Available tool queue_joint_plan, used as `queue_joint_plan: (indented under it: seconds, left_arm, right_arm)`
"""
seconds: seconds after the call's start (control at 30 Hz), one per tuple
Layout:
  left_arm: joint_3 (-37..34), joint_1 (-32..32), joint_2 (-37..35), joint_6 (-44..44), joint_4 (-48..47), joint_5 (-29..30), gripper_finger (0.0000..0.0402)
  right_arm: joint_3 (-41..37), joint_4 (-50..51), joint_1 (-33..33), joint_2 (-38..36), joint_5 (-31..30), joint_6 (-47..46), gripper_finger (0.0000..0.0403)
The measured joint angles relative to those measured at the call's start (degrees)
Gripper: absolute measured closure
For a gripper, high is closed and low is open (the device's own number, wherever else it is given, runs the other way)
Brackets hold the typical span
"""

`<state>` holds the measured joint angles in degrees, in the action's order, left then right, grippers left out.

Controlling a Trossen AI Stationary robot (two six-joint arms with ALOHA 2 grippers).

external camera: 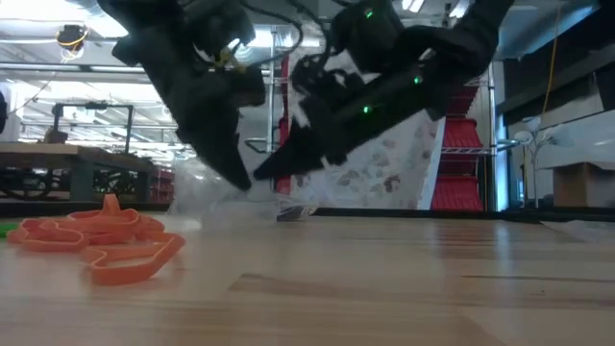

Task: Sort rubber bands
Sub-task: Open the transparent zip bag

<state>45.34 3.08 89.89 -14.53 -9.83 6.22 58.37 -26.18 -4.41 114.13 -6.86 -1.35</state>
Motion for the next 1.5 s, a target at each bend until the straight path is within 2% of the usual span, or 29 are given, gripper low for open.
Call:
queue_joint_plan:
  seconds: [0.2, 0.5, 0.7, 0.8, 0.9, 1.07, 1.27, 1.4, 1.5]
  left_arm:
    - [-0.04, 1.10, 1.59, 1.71, 2.30, -0.64, 0.0251]
    - [0.07, 1.08, -3.03, 1.43, 3.08, -1.58, 0.0251]
    - [0.57, 1.06, -8.47, 1.04, -1.82, -1.33, 0.0251]
    - [0.79, 0.84, -10.58, 1.16, -5.05, 1.62, 0.0251]
    - [0.43, 0.84, -10.23, 1.39, -5.51, 3.88, 0.0251]
    - [-0.11, 1.66, -9.27, 1.69, 5.49, -0.49, 0.0251]
    - [-0.36, 3.89, -8.98, -0.29, 4.69, -1.89, 0.0251]
    - [-3.14, 5.23, -6.68, -2.25, 5.59, -1.48, 0.0251]
    - [-4.44, 4.96, -5.66, -3.82, 1.68, -0.54, 0.0251]
  right_arm:
    - [1.80, -0.41, 0.65, 0.13, -0.95, 0.24, 0.0256]
    - [1.75, 0.14, 1.12, 2.72, -1.04, -1.30, 0.0256]
    - [1.69, 4.54, 1.08, 4.46, -0.57, -2.70, 0.0256]
    - [1.62, 6.72, 1.10, 4.65, -0.42, -3.34, 0.0256]
    - [1.67, 6.93, 1.08, 4.55, -0.08, -3.67, 0.0256]
    - [1.69, 6.67, 1.06, 4.55, -0.06, -6.01, 0.0256]
    - [1.66, 6.78, 1.06, 4.55, -0.50, -6.20, 0.0256]
    - [1.66, 6.57, 1.06, 4.55, -1.13, -6.22, 0.0256]
    - [1.66, 6.53, 1.06, 4.70, -1.13, -6.26, 0.0256]
